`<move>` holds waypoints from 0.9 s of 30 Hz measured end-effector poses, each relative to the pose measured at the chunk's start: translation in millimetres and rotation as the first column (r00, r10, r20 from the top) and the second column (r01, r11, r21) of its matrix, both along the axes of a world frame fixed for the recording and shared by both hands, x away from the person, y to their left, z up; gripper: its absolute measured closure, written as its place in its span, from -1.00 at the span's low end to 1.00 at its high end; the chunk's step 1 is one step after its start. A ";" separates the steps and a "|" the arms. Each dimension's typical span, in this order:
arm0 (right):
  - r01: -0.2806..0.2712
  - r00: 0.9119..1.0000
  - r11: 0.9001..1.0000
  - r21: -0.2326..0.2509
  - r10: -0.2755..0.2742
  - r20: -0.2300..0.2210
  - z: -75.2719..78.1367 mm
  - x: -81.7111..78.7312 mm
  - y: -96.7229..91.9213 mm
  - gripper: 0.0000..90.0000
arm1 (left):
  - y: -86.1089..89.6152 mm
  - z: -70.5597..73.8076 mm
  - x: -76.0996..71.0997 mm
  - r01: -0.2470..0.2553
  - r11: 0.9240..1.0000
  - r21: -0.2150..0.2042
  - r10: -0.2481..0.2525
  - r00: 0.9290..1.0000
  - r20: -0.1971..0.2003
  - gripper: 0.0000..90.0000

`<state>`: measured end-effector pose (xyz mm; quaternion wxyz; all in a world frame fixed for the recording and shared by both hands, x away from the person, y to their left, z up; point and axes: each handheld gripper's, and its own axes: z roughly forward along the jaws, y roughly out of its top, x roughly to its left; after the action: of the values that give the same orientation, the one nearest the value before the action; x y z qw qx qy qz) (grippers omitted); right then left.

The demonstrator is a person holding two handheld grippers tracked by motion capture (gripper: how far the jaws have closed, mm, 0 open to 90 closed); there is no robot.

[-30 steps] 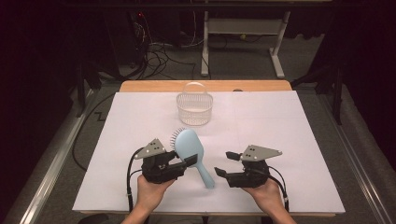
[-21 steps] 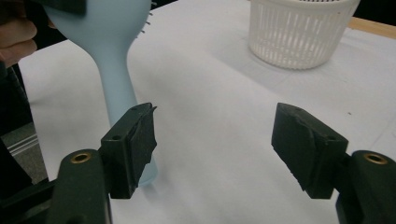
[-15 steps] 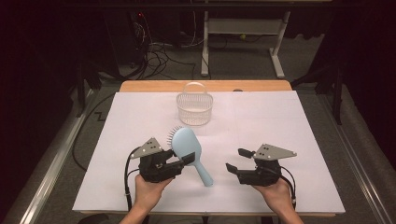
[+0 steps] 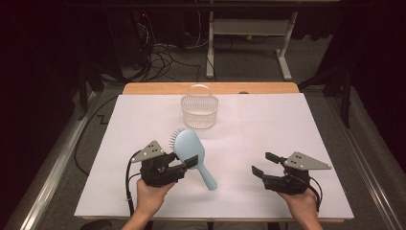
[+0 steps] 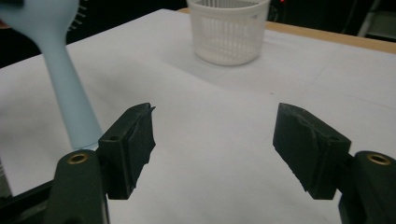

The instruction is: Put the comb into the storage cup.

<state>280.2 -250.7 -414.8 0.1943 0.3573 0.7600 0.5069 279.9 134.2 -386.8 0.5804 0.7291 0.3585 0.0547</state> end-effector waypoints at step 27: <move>0.165 0.979 0.983 0.078 -0.173 0.111 -20.6 -25.1 -63.6 -0.34 | 0.5 0.8 -0.1 -0.005 1.000 0.007 0.005 1.000 0.001 0.20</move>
<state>255.0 -314.3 -435.4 0.2687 0.3967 0.6963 0.5344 279.8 134.7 -386.0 0.5779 0.7302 0.3598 0.0579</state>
